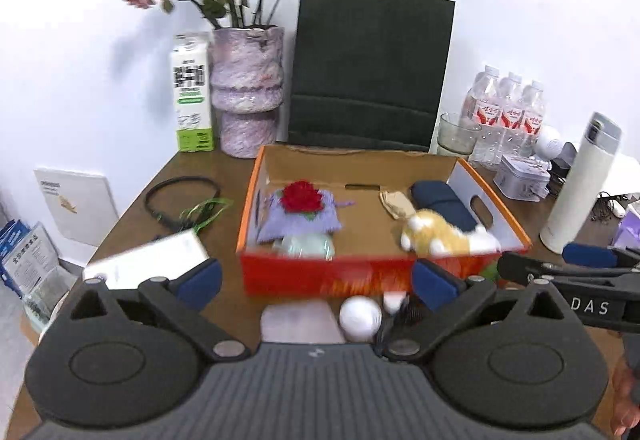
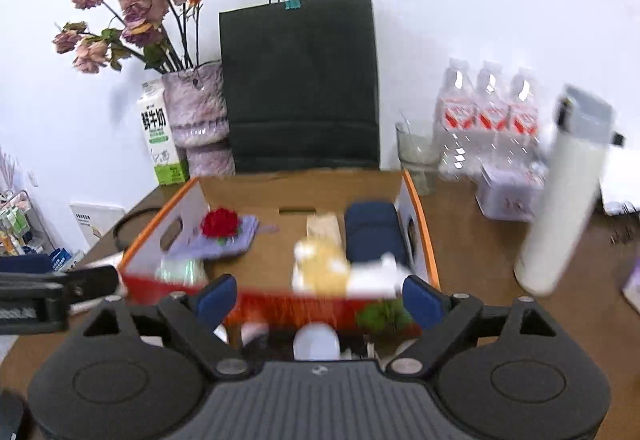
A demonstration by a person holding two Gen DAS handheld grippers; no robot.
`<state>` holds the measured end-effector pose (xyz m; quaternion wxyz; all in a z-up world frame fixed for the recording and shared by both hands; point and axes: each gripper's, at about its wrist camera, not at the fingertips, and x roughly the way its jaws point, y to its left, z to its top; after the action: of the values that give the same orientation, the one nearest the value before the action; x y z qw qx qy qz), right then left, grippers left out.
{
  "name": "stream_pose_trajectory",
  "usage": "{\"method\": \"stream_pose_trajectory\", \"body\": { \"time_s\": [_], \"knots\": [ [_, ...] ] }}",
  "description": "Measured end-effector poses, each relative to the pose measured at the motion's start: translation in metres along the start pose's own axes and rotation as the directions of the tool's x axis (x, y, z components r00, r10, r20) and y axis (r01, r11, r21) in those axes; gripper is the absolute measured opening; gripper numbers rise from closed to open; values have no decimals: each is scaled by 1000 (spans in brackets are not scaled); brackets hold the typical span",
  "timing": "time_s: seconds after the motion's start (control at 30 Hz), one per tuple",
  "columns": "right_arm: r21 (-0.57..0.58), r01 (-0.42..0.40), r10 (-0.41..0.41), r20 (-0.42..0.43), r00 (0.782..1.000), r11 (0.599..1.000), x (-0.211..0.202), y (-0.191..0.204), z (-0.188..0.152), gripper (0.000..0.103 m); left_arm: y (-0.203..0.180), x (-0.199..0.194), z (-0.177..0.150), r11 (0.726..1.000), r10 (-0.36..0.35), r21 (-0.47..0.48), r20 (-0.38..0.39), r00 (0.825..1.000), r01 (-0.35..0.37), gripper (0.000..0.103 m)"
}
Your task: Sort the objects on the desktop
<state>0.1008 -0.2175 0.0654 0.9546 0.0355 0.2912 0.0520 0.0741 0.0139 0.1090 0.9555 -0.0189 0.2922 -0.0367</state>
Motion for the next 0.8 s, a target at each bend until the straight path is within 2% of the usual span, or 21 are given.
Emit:
{"method": "stream_pose_trajectory", "body": {
  "time_s": [0.17, 0.3, 0.4, 0.63, 0.8],
  "knots": [
    [-8, 34, -34, -20, 999, 999, -20, -2, -56, 90, 0, -23, -53, 999, 5, -36, -14, 1000, -5, 103],
    [11, 10, -9, -61, 998, 1000, -31, -4, -93, 90, -11, -43, -92, 999, 21, 48, 35, 999, -22, 103],
    [40, 6, -2, -77, 997, 999, -40, -6, -114, 90, -11, -55, -114, 997, 14, 74, 54, 998, -18, 103],
    [-33, 42, -43, -37, 998, 999, -66, 2, -149, 90, -10, -68, -147, 995, -6, 97, 52, 999, 1, 103],
    [-73, -6, 5, -20, 1000, 997, -83, 8, -163, 90, -8, -69, -155, 996, -26, 91, 10, 1000, 25, 103]
  ]
}}
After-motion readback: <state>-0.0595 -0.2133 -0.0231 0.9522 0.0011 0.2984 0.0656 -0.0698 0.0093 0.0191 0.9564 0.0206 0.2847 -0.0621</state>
